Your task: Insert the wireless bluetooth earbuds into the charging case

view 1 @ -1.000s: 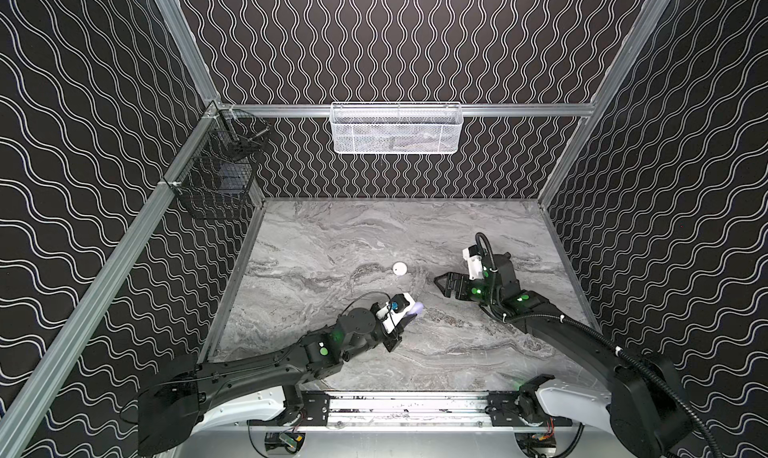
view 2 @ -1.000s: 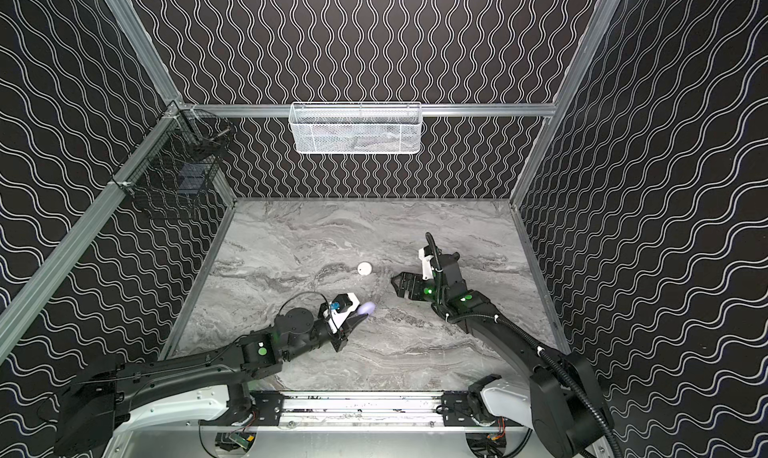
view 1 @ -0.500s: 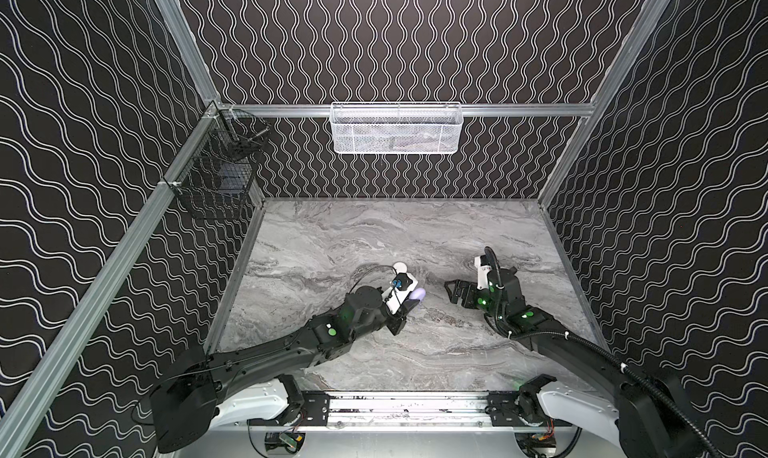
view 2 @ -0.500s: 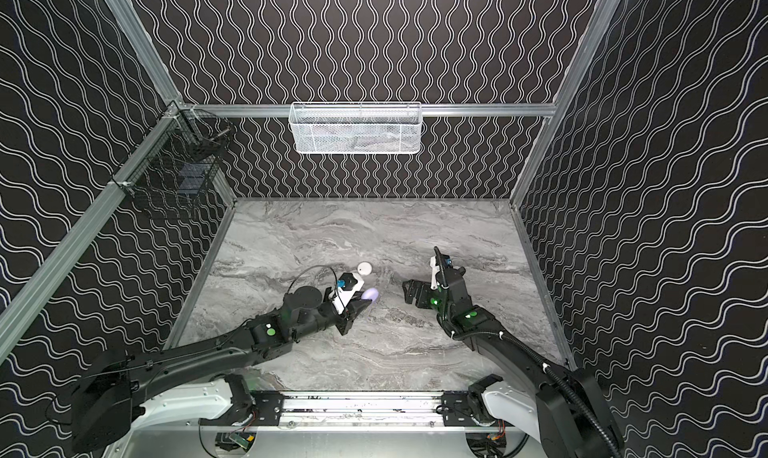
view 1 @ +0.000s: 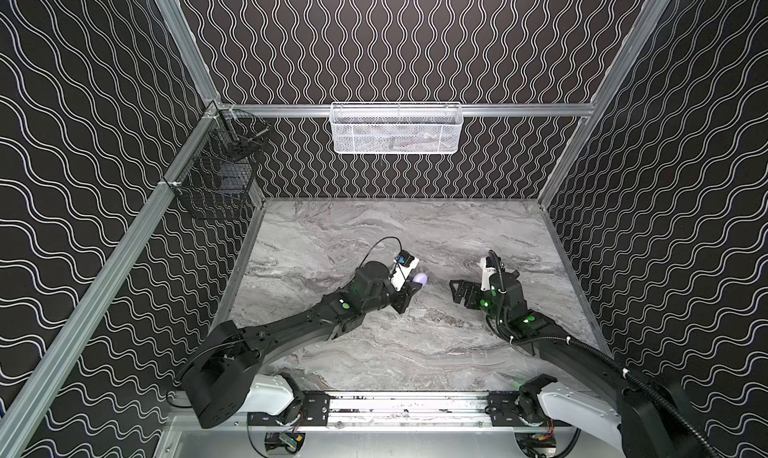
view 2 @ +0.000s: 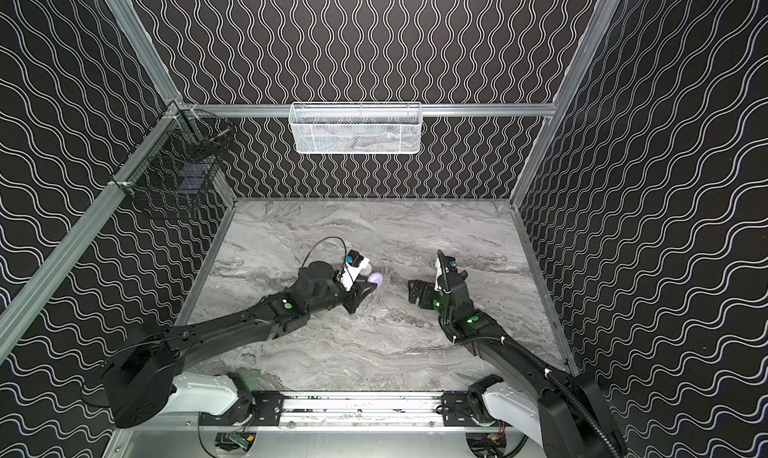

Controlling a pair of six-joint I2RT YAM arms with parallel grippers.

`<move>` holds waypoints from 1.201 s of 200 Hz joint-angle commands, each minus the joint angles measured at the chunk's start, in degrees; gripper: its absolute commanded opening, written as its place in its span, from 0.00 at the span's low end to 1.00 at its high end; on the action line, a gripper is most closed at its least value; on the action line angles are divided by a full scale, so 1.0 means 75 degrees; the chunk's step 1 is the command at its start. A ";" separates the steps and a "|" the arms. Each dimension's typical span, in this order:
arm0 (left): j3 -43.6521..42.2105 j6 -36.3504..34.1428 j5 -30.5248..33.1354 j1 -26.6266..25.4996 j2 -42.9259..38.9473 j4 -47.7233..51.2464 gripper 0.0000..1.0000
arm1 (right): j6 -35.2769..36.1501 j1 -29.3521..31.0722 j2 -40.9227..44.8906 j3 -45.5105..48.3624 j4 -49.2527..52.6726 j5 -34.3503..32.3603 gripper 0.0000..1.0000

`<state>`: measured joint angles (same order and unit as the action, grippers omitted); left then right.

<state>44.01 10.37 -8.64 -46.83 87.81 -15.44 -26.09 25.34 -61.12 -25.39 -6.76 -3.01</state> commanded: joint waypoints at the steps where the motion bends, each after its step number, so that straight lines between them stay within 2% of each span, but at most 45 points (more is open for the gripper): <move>1: 0.0248 0.0324 -0.0386 0.0133 0.0268 -0.0161 0.00 | 0.0045 -0.0004 0.0005 -0.0027 -0.0258 -0.0149 0.99; 69: 0.0880 0.1356 -0.1175 0.0917 0.1407 0.0143 0.00 | 0.0062 -0.0003 -0.0111 -0.0060 -0.0258 -0.0187 0.99; 111: 0.0771 0.2132 -0.1911 0.1474 0.1894 -0.0252 0.00 | 0.0069 -0.0003 -0.0228 -0.0107 -0.0246 -0.0174 0.99; 198: 0.0434 0.2728 -0.3040 0.2231 0.2548 -0.0444 0.00 | 0.0068 -0.0004 -0.0440 -0.0166 -0.0246 -0.0096 0.99; 240: 0.0375 0.2806 -0.3214 0.2420 0.2891 -0.0567 0.00 | 0.0076 -0.0004 -0.0520 -0.0200 -0.0241 -0.0070 0.99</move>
<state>46.78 30.41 -30.55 -29.32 108.47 -17.02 -25.87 25.34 -64.69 -26.22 -7.22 -3.73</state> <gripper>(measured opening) 0.229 0.993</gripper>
